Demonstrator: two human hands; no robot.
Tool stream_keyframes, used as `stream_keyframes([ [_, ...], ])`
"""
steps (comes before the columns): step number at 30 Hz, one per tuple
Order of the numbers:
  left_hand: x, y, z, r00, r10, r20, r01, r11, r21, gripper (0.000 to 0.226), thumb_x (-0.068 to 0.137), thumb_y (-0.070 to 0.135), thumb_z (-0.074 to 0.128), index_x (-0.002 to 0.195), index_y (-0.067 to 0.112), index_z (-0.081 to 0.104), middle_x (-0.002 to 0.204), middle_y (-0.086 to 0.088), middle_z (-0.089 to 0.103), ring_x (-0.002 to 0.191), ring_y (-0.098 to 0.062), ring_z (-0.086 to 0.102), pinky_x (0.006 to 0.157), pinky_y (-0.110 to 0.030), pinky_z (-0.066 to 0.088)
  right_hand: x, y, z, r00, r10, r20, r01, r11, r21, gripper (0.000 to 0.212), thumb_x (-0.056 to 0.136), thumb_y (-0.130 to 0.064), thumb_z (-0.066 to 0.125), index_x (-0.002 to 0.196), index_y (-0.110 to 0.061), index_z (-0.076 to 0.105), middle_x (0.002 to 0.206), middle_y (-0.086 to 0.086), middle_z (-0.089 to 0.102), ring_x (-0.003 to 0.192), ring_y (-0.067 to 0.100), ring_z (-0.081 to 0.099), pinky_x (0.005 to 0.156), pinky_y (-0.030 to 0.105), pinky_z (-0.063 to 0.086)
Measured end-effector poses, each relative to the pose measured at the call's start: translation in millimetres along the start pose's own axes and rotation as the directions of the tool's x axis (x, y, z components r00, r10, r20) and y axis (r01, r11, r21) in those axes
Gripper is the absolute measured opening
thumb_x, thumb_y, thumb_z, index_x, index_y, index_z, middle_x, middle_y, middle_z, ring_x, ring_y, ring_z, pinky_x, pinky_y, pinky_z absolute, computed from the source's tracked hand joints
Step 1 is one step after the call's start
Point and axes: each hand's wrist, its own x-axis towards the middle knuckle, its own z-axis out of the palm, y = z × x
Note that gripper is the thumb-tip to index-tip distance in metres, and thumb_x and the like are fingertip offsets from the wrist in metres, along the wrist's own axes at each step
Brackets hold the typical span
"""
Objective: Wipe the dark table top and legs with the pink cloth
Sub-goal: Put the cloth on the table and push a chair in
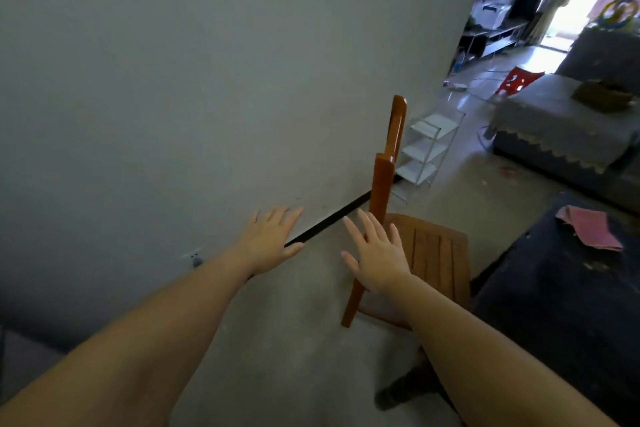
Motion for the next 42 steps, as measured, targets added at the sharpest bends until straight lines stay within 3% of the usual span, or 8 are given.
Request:
stream_keyframes([
  [12, 158, -117, -29, 0.993, 0.086, -0.086, -0.083, 0.996, 0.038, 0.071, 0.092, 0.056, 0.031, 0.147, 0.023, 0.0, 0.152, -0.007, 0.015, 0.139, -0.023, 0.014, 0.113, -0.041, 0.013, 212, 11, -47, 0.988, -0.006, -0.157, -0.014, 0.992, -0.122, 0.064, 0.098, -0.052, 0.021, 0.149, -0.027, -0.009, 0.158, 0.003, -0.011, 0.145, 0.021, -0.013, 0.114, 0.05, -0.006],
  [21, 313, -105, -65, 0.921, 0.38, -0.09, -0.376, 0.925, 0.06, 0.074, 0.09, 0.056, 0.037, 0.147, 0.021, 0.004, 0.152, -0.008, 0.017, 0.139, -0.024, 0.017, 0.113, -0.042, 0.014, 267, 85, -86, 0.873, 0.443, -0.206, -0.438, 0.896, 0.072, 0.07, 0.095, -0.051, 0.035, 0.15, -0.028, -0.002, 0.159, 0.002, -0.006, 0.146, 0.023, -0.006, 0.115, 0.052, 0.002],
  [27, 419, -24, -64, 0.695, 0.717, -0.043, -0.703, 0.691, 0.168, 0.079, 0.088, 0.052, 0.047, 0.147, 0.022, 0.004, 0.152, -0.008, 0.015, 0.14, -0.026, 0.014, 0.114, -0.045, 0.013, 286, 108, -62, 0.53, 0.841, 0.104, -0.766, 0.423, 0.484, 0.075, 0.09, -0.04, 0.055, 0.148, -0.024, 0.01, 0.15, 0.012, 0.025, 0.136, 0.033, 0.031, 0.104, 0.052, 0.037],
  [30, 463, 1, -53, 0.578, 0.816, 0.033, -0.797, 0.554, 0.242, 0.081, 0.088, 0.05, 0.049, 0.147, 0.022, 0.002, 0.152, -0.008, 0.012, 0.14, -0.027, 0.01, 0.114, -0.049, 0.01, 303, 119, -45, 0.36, 0.893, 0.272, -0.844, 0.187, 0.502, 0.049, 0.089, -0.043, 0.055, 0.127, -0.017, 0.041, 0.113, 0.008, 0.057, 0.103, 0.026, 0.06, 0.087, 0.042, 0.053],
  [32, 491, 12, -47, 0.488, 0.869, 0.078, -0.848, 0.451, 0.28, 0.08, 0.088, 0.05, 0.049, 0.146, 0.021, 0.004, 0.152, -0.008, 0.012, 0.14, -0.028, 0.009, 0.114, -0.048, 0.006, 309, 122, -40, 0.334, 0.902, 0.275, -0.857, 0.168, 0.487, 0.031, 0.088, -0.041, 0.056, 0.108, -0.017, 0.051, 0.096, 0.004, 0.062, 0.089, 0.023, 0.064, 0.08, 0.04, 0.056],
  [36, 535, 43, -41, 0.256, 0.963, 0.086, -0.924, 0.217, 0.315, 0.065, 0.084, 0.053, 0.052, 0.134, 0.017, 0.033, 0.138, -0.007, 0.039, 0.132, -0.026, 0.031, 0.112, -0.045, 0.015, 309, 121, -41, 0.321, 0.886, 0.336, -0.847, 0.11, 0.521, 0.024, 0.088, -0.038, 0.059, 0.102, -0.019, 0.053, 0.091, 0.0, 0.063, 0.083, 0.018, 0.065, 0.078, 0.036, 0.056],
  [39, 564, 72, -47, 0.063, 0.976, 0.206, -0.965, 0.006, 0.263, 0.053, 0.078, 0.062, 0.056, 0.106, 0.018, 0.046, 0.107, -0.001, 0.056, 0.102, -0.02, 0.053, 0.092, -0.035, 0.042, 303, 123, -46, 0.331, 0.863, 0.381, -0.818, 0.062, 0.572, 0.018, 0.088, -0.038, 0.059, 0.096, -0.022, 0.055, 0.085, -0.003, 0.062, 0.075, 0.013, 0.063, 0.07, 0.028, 0.055],
  [42, 582, 91, -48, -0.085, 0.944, 0.32, -0.944, -0.179, 0.278, 0.055, 0.076, 0.071, 0.046, 0.096, 0.02, 0.045, 0.089, 0.003, 0.058, 0.078, -0.015, 0.058, 0.071, -0.031, 0.051, 298, 126, -50, 0.36, 0.839, 0.407, -0.815, 0.072, 0.575, 0.019, 0.089, -0.036, 0.058, 0.099, -0.021, 0.057, 0.088, 0.0, 0.063, 0.077, 0.016, 0.063, 0.071, 0.031, 0.056],
])
